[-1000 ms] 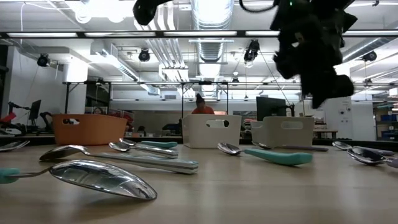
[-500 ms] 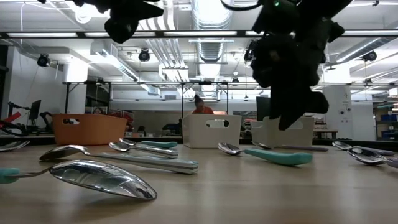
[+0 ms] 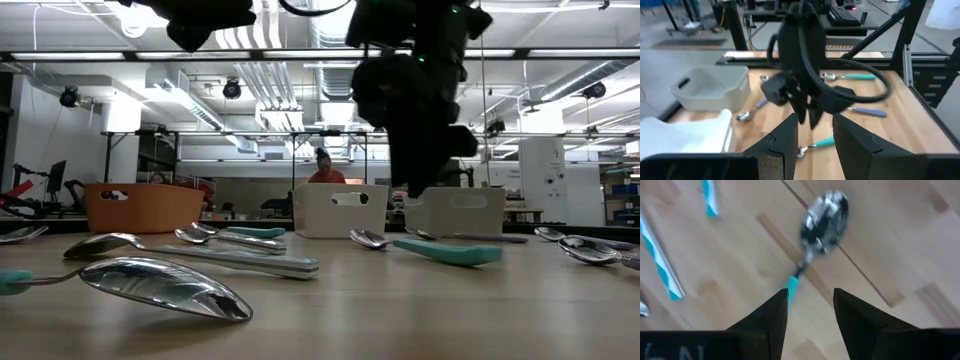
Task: Sort silverware by color (type)
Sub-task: Put the blue spoon into the gray bin
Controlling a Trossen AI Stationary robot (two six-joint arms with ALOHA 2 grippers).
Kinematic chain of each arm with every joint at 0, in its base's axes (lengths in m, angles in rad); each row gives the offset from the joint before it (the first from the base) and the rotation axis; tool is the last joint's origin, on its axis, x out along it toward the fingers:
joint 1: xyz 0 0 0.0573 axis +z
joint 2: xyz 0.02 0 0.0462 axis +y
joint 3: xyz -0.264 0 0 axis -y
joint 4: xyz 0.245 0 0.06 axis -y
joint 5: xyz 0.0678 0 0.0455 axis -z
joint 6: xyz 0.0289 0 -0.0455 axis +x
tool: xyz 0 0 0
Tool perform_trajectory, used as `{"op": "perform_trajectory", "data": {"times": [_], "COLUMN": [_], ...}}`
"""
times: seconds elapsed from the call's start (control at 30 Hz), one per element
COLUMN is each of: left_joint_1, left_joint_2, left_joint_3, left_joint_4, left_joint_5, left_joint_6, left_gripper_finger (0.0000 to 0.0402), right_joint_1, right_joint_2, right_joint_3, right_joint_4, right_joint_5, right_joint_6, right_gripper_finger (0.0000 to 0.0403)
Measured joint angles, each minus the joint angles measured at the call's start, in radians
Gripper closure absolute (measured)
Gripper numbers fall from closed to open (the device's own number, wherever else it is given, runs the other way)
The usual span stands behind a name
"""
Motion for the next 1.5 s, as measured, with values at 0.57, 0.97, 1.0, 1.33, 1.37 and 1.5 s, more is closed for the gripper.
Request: {"op": "perform_trajectory", "data": {"times": [0.57,0.97,1.0,1.33,1.37,1.5], "left_joint_1": [0.003,0.010,0.012,0.056,0.064,0.106], "left_joint_2": [-0.294,-0.327,-0.327,-0.314,-0.310,-0.294], "left_joint_3": [0.037,0.050,0.051,0.051,0.051,0.051], "left_joint_4": [-0.164,-0.146,-0.137,-0.090,-0.083,-0.056], "left_joint_5": [-0.050,-0.052,-0.051,-0.050,-0.050,-0.046], "left_joint_6": [0.302,0.536,0.552,0.655,0.665,0.718], "left_gripper_finger": [0.0299,0.0299,0.0299,0.0299,0.0299,0.0299], "right_joint_1": [0.046,0.045,0.045,0.039,0.035,0.012], "right_joint_2": [0.188,0.259,0.258,0.250,0.245,0.210], "right_joint_3": [0.069,0.072,0.072,0.069,0.068,0.068], "right_joint_4": [0.005,0.007,0.006,-0.011,-0.013,-0.043], "right_joint_5": [0.078,0.103,0.106,0.112,0.099,0.055], "right_joint_6": [0.147,0.125,0.124,0.020,0.013,-0.027], "right_gripper_finger": [0.0255,0.0261,0.0266,0.0362,0.0369,0.0380]}}
